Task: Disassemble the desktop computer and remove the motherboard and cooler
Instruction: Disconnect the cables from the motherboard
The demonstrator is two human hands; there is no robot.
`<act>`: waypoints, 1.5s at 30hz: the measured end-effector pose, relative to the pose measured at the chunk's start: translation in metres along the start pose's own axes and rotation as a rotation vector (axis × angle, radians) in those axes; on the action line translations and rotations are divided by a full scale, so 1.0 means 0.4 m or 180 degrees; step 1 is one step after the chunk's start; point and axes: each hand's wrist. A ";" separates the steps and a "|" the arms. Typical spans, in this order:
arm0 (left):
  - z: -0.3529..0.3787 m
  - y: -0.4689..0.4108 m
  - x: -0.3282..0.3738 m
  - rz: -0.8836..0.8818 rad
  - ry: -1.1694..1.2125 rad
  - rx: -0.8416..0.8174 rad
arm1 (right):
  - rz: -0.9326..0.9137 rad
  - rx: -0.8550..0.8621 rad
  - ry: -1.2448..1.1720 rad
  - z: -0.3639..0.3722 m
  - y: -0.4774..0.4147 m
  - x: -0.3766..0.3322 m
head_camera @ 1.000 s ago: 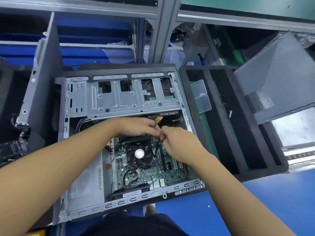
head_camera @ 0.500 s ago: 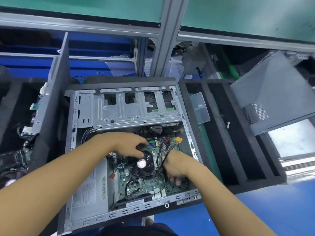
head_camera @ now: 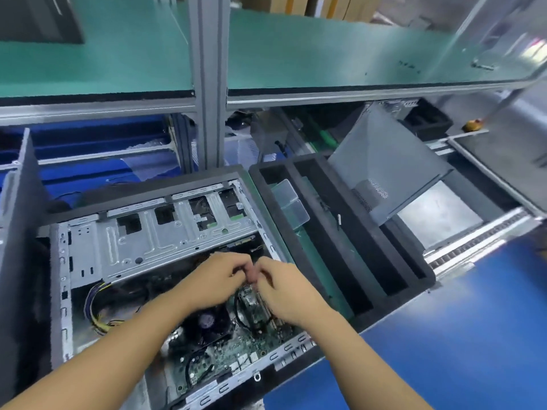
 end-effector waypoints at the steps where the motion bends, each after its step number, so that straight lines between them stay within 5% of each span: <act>1: 0.010 0.001 0.003 -0.0013 0.0085 0.0056 | -0.0112 0.0029 0.0078 0.000 0.008 0.007; 11: 0.048 0.004 0.030 -0.0417 -0.0115 0.0258 | -0.1909 -0.1400 0.2688 -0.007 0.014 0.063; 15: 0.054 0.025 0.029 -0.0874 -0.0161 0.0719 | -0.2268 -0.1427 0.2803 -0.007 0.007 0.087; 20: 0.069 0.089 0.015 -0.1277 0.0140 0.1299 | -0.2228 -0.1429 0.2631 0.015 -0.002 0.076; 29: 0.092 0.314 0.013 -0.1138 0.0536 0.2463 | -0.2203 -0.1451 0.1023 0.055 0.002 -0.087; 34: 0.096 0.526 -0.029 -0.1476 0.1324 0.3372 | -0.2305 -0.1575 0.0508 0.209 0.045 -0.275; 45: 0.277 1.196 -0.281 -0.2729 0.2378 0.4174 | -0.2211 -0.2467 -0.0267 0.713 0.277 -0.647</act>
Point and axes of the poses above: each hand's wrist, its own y-axis away from the middle knuckle, its own z-axis out of the palm, x = y × z, and after that the axes turned 6 degrees about -z, right-handed
